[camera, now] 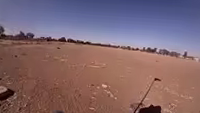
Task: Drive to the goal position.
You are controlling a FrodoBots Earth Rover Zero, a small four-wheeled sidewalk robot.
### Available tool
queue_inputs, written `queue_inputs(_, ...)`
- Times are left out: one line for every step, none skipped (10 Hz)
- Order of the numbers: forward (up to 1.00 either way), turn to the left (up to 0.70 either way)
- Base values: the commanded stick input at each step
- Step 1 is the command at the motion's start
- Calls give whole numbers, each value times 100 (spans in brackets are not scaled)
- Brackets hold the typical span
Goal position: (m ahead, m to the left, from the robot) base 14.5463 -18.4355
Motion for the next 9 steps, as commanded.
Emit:
queue_inputs(70,-27)
queue_inputs(70,-27)
queue_inputs(70,-27)
queue_inputs(53,-31)
queue_inputs(0,-45)
queue_inputs(0,-45)
queue_inputs(0,-45)
queue_inputs(0,-45)
queue_inputs(0,-45)
